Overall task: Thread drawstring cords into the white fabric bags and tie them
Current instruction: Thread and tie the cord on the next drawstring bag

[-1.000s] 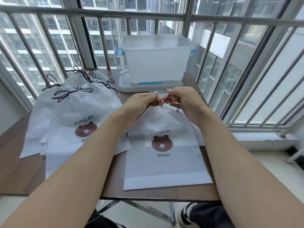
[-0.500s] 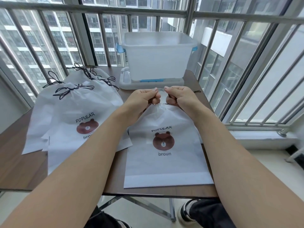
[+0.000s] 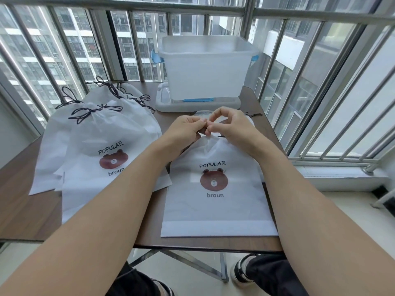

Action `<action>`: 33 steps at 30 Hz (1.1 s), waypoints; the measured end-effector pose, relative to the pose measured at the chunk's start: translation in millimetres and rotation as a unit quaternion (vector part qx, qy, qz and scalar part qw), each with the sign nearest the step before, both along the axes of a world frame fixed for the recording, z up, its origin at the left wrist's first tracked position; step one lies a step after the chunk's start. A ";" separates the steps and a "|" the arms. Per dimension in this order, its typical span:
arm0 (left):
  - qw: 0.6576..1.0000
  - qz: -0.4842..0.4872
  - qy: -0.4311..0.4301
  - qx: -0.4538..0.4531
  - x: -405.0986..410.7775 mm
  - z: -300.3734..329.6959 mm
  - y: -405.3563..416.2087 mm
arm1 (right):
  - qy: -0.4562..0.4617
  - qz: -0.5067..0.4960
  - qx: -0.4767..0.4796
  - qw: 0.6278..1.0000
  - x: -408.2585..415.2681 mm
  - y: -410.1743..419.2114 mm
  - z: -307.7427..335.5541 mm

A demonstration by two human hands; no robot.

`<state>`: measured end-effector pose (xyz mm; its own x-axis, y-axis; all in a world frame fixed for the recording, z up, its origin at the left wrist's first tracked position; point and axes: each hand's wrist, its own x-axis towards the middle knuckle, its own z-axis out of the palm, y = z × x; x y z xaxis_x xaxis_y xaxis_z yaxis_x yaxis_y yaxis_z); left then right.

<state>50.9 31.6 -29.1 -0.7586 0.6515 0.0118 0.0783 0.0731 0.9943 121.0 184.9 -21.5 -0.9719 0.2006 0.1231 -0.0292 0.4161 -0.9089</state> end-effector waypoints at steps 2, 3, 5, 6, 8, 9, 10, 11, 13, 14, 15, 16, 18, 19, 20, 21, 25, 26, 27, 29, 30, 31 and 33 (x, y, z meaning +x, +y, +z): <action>1.000 0.001 0.003 -0.010 -0.7 -2.2 0.4 | 0.032 0.001 0.032 0.999 0.3 0.8 -2.8; 1.000 -0.001 0.005 -0.016 -0.5 -2.6 0.3 | 0.043 0.001 0.042 0.998 0.2 1.3 -3.0; 0.999 0.001 0.015 -0.028 -1.5 -4.0 0.5 | 0.047 0.003 0.068 0.997 -0.5 3.0 -2.9; 0.999 0.003 0.020 -0.035 -1.2 -4.4 1.0 | 0.040 0.003 0.088 0.995 -0.4 3.3 -2.8; 0.999 0.014 0.029 -0.042 -0.6 -4.9 2.3 | 0.025 -0.002 0.119 0.993 1.1 3.5 -1.4; 0.998 0.022 0.037 -0.042 -1.0 -5.4 2.9 | 0.016 -0.011 0.133 0.991 2.0 4.3 -0.3; 0.998 0.029 0.046 -0.041 -1.3 -6.0 3.2 | 0.003 -0.023 0.152 0.988 2.6 5.7 1.3; 0.997 0.035 0.054 -0.039 -1.4 -6.4 3.0 | -0.015 -0.034 0.177 0.983 3.3 7.0 3.2; 0.997 0.042 0.059 -0.034 -1.4 -6.5 2.3 | -0.052 -0.045 0.225 0.972 5.6 9.1 6.7; 0.997 0.043 0.061 -0.030 -1.3 -6.7 1.8 | -0.065 -0.045 0.234 0.969 6.4 10.5 7.3; 0.997 0.045 0.063 -0.025 -1.5 -7.4 1.7 | -0.075 -0.041 0.233 0.969 7.6 11.2 8.5; 0.997 0.045 0.066 -0.023 -1.2 -7.4 1.8 | -0.083 -0.034 0.224 0.970 8.5 12.3 8.6; 0.996 0.040 0.072 -0.021 -1.1 -7.1 2.1 | -0.082 -0.022 0.192 0.978 9.7 11.8 9.8; 0.997 0.033 0.072 -0.020 -1.3 -7.2 2.1 | -0.074 -0.021 0.178 0.981 9.4 11.0 10.2; 0.997 0.023 0.068 -0.018 -1.3 -7.1 2.0 | -0.063 -0.022 0.171 0.983 8.3 11.0 10.1; 0.998 0.012 0.062 -0.011 -1.4 -6.9 2.0 | -0.053 -0.024 0.170 0.984 7.2 10.7 10.3; 0.998 0.002 0.058 0.000 -0.3 -6.2 2.1 | -0.044 -0.009 0.111 0.993 7.1 8.3 10.2; 0.998 0.003 0.059 0.001 -0.5 -6.3 2.1 | -0.039 -0.008 0.102 0.994 6.7 9.0 9.0; 0.998 0.004 0.058 0.002 -1.2 -6.8 2.4 | -0.030 -0.013 0.101 0.994 5.8 10.3 7.6; 0.999 0.001 0.050 0.015 -2.1 -7.8 2.3 | -0.005 -0.037 0.116 0.993 4.0 12.5 6.0; 0.999 -0.002 0.045 0.026 -3.2 -8.7 2.3 | 0.014 -0.044 0.122 0.991 3.7 13.6 5.7; 0.999 -0.004 0.041 0.034 -4.2 -9.2 2.1 | 0.034 -0.040 0.119 0.992 4.2 13.8 6.8; 0.999 -0.006 0.039 0.036 -4.5 -9.0 1.7 | 0.070 -0.019 0.099 0.992 5.9 13.1 9.5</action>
